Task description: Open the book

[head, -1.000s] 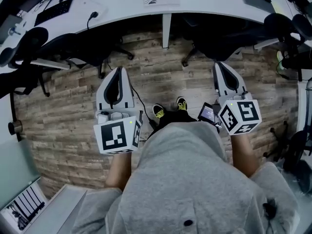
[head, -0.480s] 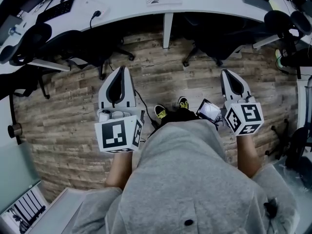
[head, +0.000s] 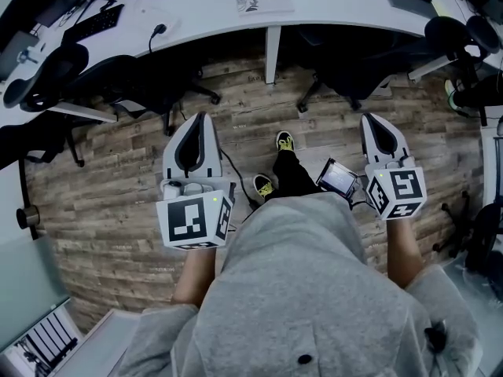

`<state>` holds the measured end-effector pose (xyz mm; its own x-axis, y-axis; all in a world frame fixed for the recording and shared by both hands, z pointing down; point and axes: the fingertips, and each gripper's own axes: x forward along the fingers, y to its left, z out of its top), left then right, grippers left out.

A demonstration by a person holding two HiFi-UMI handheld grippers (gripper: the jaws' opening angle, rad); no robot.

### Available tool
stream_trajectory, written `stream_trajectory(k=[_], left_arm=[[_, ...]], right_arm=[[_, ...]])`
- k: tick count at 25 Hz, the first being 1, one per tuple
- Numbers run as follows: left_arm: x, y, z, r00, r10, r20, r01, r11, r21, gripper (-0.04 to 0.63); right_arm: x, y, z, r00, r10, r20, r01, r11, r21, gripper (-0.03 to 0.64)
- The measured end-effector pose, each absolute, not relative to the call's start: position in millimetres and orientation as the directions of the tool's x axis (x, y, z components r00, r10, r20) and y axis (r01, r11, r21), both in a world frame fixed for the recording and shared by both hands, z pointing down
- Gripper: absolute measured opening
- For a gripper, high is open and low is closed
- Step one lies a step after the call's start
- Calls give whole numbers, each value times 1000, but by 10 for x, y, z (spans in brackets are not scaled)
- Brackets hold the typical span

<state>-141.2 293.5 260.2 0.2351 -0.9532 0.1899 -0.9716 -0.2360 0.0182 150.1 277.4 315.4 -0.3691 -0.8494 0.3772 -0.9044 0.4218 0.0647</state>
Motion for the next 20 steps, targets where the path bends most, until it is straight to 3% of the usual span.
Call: stream_trajectory(k=[20], left_arm=[[-1427,2243,2671,241,-950,198,-968,-249,-15,9]], right_arm=[[1413,1826,2973,-414,-853,317,-863,479,162,26]])
